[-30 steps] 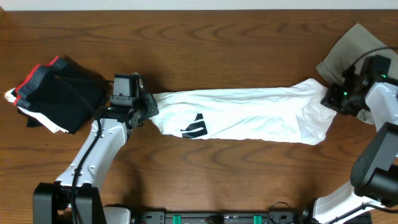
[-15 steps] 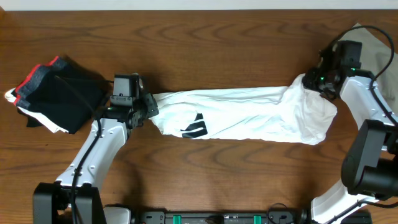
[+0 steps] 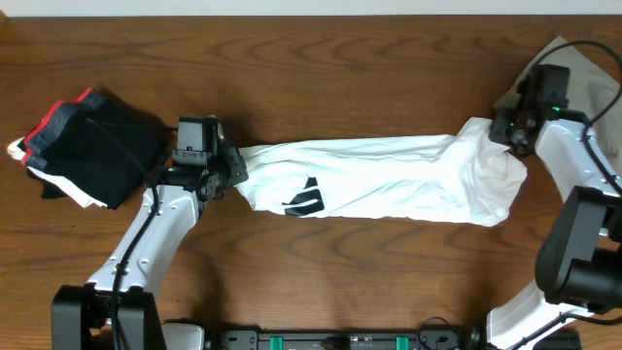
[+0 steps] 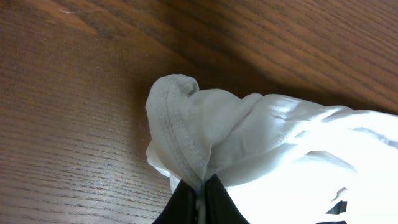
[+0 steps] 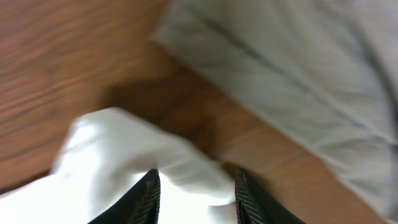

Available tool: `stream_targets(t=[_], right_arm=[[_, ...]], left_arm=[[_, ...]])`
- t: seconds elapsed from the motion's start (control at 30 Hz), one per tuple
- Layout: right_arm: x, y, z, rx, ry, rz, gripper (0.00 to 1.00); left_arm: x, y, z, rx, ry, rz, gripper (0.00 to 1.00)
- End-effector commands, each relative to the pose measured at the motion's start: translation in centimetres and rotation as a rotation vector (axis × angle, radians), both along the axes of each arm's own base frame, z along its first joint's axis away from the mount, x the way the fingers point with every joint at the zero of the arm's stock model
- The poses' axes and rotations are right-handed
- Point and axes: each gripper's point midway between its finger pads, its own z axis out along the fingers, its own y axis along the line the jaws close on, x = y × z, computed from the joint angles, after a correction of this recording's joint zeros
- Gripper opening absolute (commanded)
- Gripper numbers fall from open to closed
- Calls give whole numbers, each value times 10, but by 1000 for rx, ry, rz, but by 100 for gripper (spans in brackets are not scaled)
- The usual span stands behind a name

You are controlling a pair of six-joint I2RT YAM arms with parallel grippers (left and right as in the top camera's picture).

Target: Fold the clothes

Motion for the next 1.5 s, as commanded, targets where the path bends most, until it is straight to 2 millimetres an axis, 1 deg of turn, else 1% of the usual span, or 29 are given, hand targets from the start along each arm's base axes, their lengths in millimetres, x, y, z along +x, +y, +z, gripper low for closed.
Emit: stream_targets(t=[0.0, 0.07, 0.23, 0.37, 0.53, 0.63, 0.77, 0.87, 0.97, 1.1, 1.23, 1.33, 1.4, 1.47], right_arm=[[-9, -25, -9, -12, 28, -80, 38], [-10, -21, -11, 41, 24, -63, 38], [-18, 6, -17, 171, 59, 50, 40], [-33, 21, -21, 231, 117, 118, 40], [-59, 34, -26, 293, 222, 141, 40], [-67, 45, -26, 340, 248, 177, 39], [-64, 54, -25, 357, 237, 200, 38], [-58, 61, -24, 347, 221, 228, 37], [-52, 71, -24, 337, 205, 256, 36], [-46, 81, -28, 335, 185, 259, 35], [-42, 84, -32, 334, 163, 249, 34], [-42, 82, -35, 321, 159, 246, 34], [-42, 78, -36, 301, 162, 234, 28], [-40, 75, -36, 287, 159, 216, 13]], left_arm=[[6, 5, 10, 20, -29, 6, 6], [6, 5, 10, 20, -29, 6, 6], [6, 5, 10, 20, -29, 6, 6], [6, 5, 10, 20, -29, 6, 6], [5, 5, 10, 20, -29, 6, 6], [6, 5, 10, 20, -29, 6, 6], [6, 6, 10, 25, -33, 9, 6], [11, 7, 13, 28, -54, 13, 6], [21, 7, 20, 30, -105, 11, 6], [39, 15, 33, 69, -194, 45, 6], [50, 14, 44, 62, -260, 49, 6], [54, 21, 47, 90, -278, 73, 6], [54, 24, 47, 107, -278, 85, 6], [53, 24, 46, 108, -275, 85, 6]])
